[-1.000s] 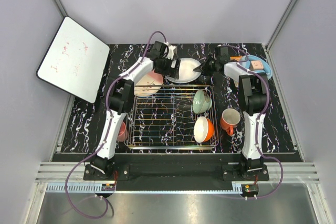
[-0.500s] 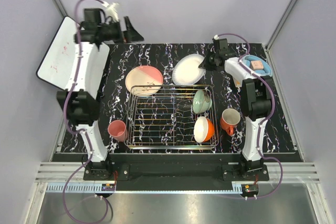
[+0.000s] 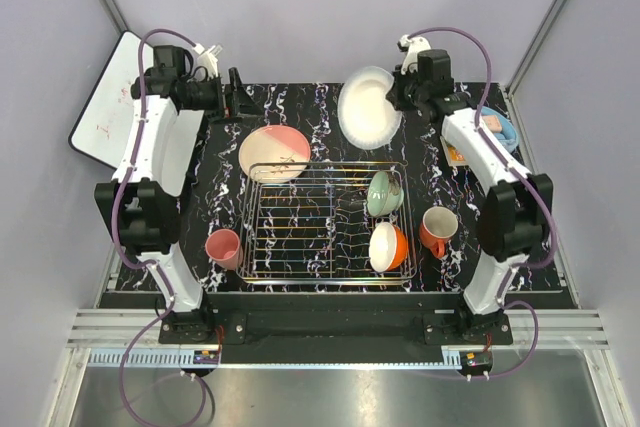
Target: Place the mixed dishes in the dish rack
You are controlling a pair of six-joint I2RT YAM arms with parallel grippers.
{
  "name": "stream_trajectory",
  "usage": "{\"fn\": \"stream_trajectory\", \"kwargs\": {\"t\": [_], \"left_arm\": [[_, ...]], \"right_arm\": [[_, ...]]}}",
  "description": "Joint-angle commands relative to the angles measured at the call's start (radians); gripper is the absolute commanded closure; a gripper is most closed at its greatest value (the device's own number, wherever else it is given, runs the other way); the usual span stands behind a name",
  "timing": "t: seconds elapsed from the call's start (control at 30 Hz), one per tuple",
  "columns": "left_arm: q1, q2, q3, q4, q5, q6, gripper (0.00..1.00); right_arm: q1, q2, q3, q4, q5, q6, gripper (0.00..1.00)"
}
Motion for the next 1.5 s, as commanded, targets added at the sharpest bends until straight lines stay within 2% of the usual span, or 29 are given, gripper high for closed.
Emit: {"fn": "stream_trajectory", "kwargs": {"t": [0.0, 0.07, 0.17, 0.3, 0.43, 0.57, 0.63, 0.83, 0.93, 1.2, 1.47], "left_arm": [[0.006, -0.002, 0.005, -0.1, -0.011, 0.099, 0.01], [0.006, -0.002, 0.0, -0.126, -0.038, 0.113, 0.01], [0.006, -0.007, -0.015, -0.149, -0.071, 0.159, 0.01], [0.006, -0.002, -0.027, -0.157, -0.08, 0.165, 0.01], [0.005, 0.015, -0.026, -0.157, -0.086, 0.161, 0.01], [0.006, 0.024, -0.029, -0.159, -0.091, 0.158, 0.01], [0.006, 0.026, -0.033, -0.159, -0.095, 0.158, 0.01], [0.006, 0.024, -0.038, -0.159, -0.14, 0.156, 0.01], [0.005, 0.032, -0.033, -0.159, -0.147, 0.158, 0.01], [-0.001, 0.056, -0.029, -0.159, -0.151, 0.151, 0.01], [-0.015, 0.053, -0.042, -0.157, -0.157, 0.154, 0.01]], "right_arm": [[0.107, -0.23, -0.075, 0.309, 0.027, -0.267, 1.0], [0.157, -0.297, -0.161, 0.416, 0.052, -0.422, 1.0], [0.206, -0.394, -0.305, 0.551, -0.006, -0.602, 1.0], [0.234, -0.474, -0.393, 0.575, -0.046, -0.739, 1.0], [0.24, -0.548, -0.446, 0.502, -0.155, -0.879, 1.0], [0.253, -0.597, -0.469, 0.434, -0.172, -1.003, 1.0], [0.257, -0.605, -0.457, 0.348, -0.191, -1.061, 1.0], [0.268, -0.606, -0.388, 0.133, -0.221, -1.144, 1.0], [0.276, -0.617, -0.37, 0.08, -0.244, -1.142, 1.0], [0.299, -0.661, -0.402, 0.067, -0.24, -1.144, 1.0], [0.314, -0.618, -0.391, 0.041, -0.257, -1.168, 1.0]]}}
